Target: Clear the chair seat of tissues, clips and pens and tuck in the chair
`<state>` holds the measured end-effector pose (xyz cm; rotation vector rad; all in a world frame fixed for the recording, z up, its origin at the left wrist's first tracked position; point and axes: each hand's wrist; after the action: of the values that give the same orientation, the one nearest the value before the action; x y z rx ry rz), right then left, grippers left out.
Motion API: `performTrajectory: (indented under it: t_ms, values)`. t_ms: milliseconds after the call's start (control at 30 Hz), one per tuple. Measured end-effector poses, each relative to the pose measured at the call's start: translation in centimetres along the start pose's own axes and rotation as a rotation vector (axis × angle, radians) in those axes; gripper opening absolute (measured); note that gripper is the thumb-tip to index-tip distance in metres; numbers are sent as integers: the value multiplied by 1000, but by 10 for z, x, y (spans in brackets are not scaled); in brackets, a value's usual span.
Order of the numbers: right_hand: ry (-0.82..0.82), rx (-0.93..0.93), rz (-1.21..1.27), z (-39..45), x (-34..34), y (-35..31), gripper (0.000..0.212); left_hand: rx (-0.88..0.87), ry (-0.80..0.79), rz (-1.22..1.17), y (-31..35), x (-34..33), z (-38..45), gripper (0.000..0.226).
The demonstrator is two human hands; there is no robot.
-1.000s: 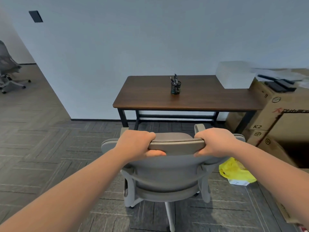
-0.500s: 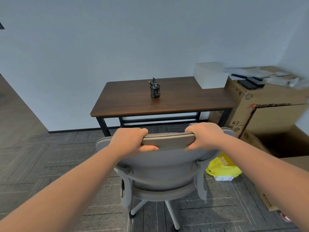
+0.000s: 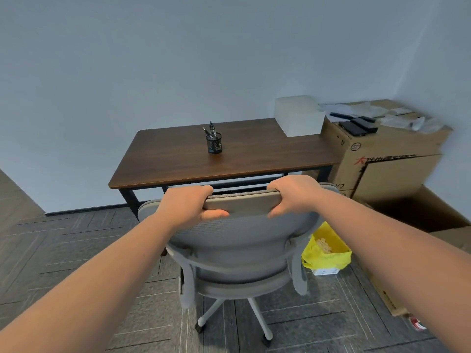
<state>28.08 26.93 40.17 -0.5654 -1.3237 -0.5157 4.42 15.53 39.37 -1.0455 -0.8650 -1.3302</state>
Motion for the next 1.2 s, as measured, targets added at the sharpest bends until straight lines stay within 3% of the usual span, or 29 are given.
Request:
performTrajectory:
  t_ms: [233, 667, 1000, 1100, 1200]
  values:
    - [-6, -26, 5, 22, -1, 32, 39, -19, 51, -17, -3, -19, 38, 70]
    - [-33, -102, -68, 55, 2, 102, 44, -32, 56, 0, 22, -41, 108, 59]
    - [-11, -34, -69, 52, -2, 108, 45, 36, 0, -18, 31, -34, 103, 55]
    - [-62, -62, -47, 48, 1, 108, 51, 36, -12, -50, 33, -30, 101, 58]
    - [-90, -81, 33, 36, 17, 109, 71, 47, 1, -60, 34, -30, 99, 61]
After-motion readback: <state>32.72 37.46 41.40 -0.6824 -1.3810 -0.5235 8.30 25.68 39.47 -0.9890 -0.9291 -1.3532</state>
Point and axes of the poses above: each hand's wrist, its own z-axis towards the middle knuckle, its own x-axis out of the back of the hand, y = z × x, and after that the axes turned 13 degrees about y, right-handed
